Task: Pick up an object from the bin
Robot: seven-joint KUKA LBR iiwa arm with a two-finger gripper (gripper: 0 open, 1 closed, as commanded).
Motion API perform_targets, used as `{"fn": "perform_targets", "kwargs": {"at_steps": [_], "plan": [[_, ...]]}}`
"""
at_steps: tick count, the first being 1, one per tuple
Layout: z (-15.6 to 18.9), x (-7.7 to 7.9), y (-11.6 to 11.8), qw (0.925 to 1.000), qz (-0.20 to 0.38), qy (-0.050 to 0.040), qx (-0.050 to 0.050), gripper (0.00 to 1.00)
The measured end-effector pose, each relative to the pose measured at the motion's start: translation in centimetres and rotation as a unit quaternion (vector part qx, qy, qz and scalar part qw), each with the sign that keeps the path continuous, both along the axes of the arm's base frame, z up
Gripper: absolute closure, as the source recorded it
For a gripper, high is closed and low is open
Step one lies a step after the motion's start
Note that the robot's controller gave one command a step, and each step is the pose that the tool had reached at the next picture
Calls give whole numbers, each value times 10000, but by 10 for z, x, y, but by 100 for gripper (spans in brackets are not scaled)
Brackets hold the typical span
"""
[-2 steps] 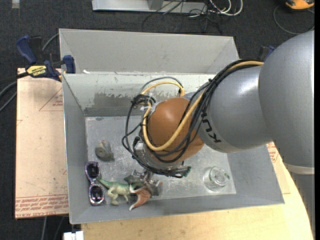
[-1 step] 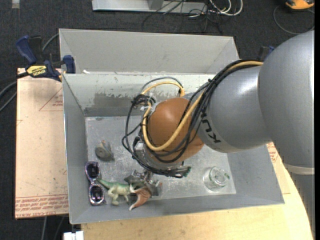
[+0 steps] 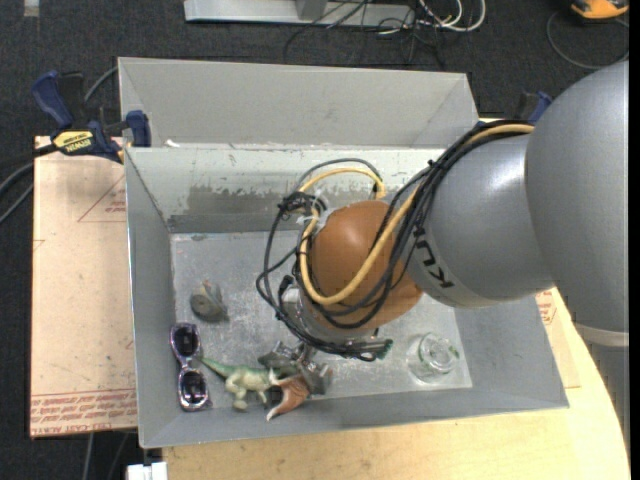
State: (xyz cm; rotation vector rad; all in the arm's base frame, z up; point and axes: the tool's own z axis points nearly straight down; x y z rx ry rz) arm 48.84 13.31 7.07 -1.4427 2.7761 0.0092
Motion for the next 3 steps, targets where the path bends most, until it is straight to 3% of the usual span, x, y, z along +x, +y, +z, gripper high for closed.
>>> {"fn": "perform_targets", "kwargs": {"at_steps": [1, 2, 3], "plan": [[0, 0, -44, 9999, 103, 3, -7, 100], [1, -6, -50, 9995, 321, -75, 32, 100], [-1, 0, -45, 9994, 334, -14, 5, 100]]}}
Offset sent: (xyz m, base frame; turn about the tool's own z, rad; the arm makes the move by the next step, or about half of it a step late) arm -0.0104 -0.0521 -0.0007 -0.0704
